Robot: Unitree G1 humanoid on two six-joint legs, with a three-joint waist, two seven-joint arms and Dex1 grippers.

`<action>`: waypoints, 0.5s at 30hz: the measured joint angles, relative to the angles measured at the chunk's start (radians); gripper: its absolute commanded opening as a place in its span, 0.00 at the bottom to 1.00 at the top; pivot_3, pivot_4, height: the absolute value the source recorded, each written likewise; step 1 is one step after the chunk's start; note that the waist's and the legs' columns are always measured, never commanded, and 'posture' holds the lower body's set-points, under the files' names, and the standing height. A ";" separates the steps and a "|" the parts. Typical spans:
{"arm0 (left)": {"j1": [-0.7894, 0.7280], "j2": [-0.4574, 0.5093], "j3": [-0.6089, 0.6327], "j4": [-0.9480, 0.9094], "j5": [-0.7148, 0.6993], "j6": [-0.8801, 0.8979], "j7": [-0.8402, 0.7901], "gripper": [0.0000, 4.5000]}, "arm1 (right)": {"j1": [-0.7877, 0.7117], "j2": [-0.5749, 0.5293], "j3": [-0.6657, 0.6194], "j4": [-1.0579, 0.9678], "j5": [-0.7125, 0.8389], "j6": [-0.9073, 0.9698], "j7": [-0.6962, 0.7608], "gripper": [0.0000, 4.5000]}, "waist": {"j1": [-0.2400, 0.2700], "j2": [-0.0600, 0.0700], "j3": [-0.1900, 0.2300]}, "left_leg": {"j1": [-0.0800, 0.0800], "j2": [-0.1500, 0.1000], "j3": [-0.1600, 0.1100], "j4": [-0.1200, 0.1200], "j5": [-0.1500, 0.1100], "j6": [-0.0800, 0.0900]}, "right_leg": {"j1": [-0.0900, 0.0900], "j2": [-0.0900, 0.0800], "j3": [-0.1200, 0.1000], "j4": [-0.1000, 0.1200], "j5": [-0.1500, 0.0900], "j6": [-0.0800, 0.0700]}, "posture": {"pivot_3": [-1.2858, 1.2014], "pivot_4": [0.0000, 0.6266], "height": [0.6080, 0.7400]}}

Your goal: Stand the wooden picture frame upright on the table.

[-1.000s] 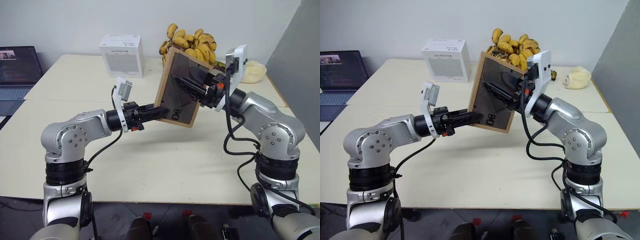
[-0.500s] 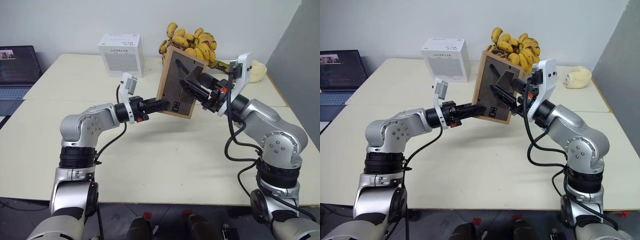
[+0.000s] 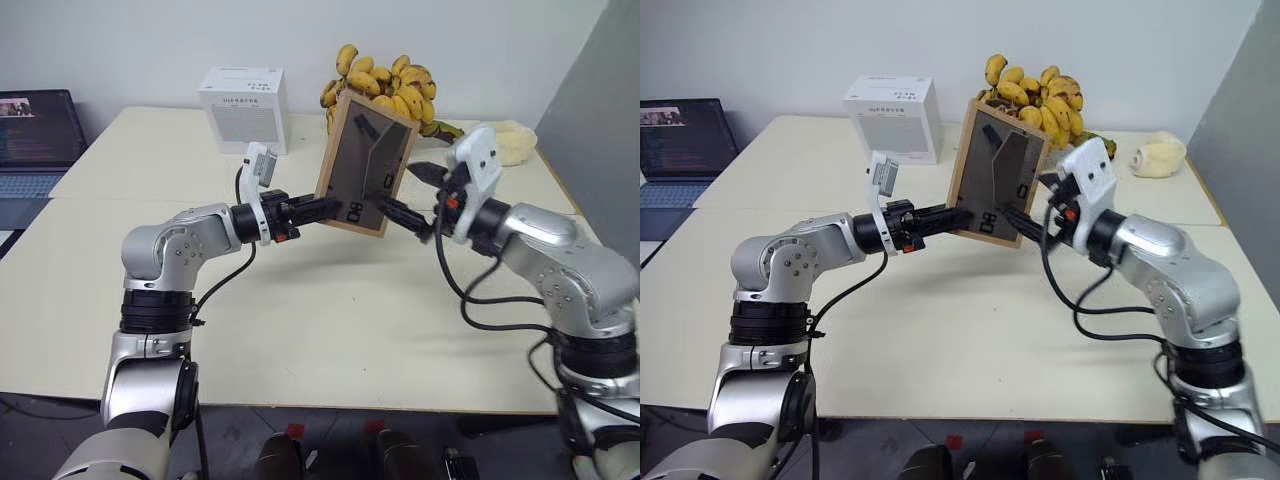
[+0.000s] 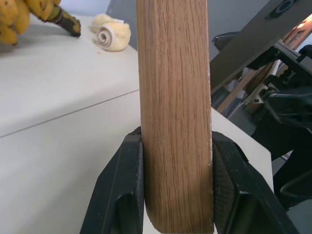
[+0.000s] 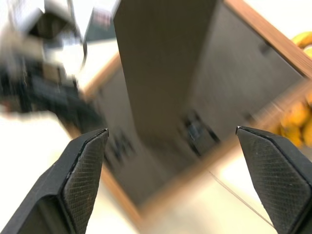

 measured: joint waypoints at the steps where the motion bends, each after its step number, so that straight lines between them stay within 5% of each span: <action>1: 0.003 0.009 0.000 0.000 0.001 0.009 0.004 0.29 | 0.019 -0.034 0.004 0.000 -0.021 -0.028 0.027 0.98 | 0.000 0.000 0.000 | 0.000 0.000 0.000 0.000 0.000 0.000 | 0.000 0.000 0.000 -0.001 0.000 0.000 | 0.52 0.24 1.00; 3: 0.013 0.020 0.003 -0.004 -0.001 0.043 0.011 0.29 | 0.055 -0.108 0.032 0.013 -0.109 -0.153 0.082 0.98 | 0.000 0.000 0.000 | 0.000 0.000 0.000 -0.001 0.000 0.000 | 0.000 0.000 0.000 -0.001 0.000 0.000 | 0.52 0.24 1.00; 7: 0.047 0.070 0.034 -0.080 -0.069 0.218 0.050 0.29 | 0.114 -0.245 0.147 0.256 -0.527 -0.829 0.070 0.98 | -0.006 0.000 0.001 | 0.000 0.000 0.002 -0.002 0.000 0.000 | 0.000 -0.001 0.000 -0.004 -0.002 0.004 | 0.52 0.24 1.00; 12: 0.026 0.072 0.172 -0.158 -0.205 0.494 0.130 0.29 | 0.076 -0.222 0.260 0.551 -0.999 -1.427 -0.278 0.98 | -0.008 0.000 0.001 | 0.001 0.000 0.002 -0.002 0.000 0.000 | -0.001 -0.001 0.001 -0.001 -0.001 0.002 | 0.52 0.24 1.00; 15: 0.034 0.099 0.227 -0.188 -0.306 0.587 0.192 0.29 | 0.024 -0.155 0.296 0.691 -1.237 -1.559 -0.557 0.98 | -0.011 -0.001 0.001 | 0.002 0.000 0.001 -0.002 0.002 -0.004 | -0.001 -0.001 0.001 0.002 0.000 0.000 | 0.52 0.24 1.00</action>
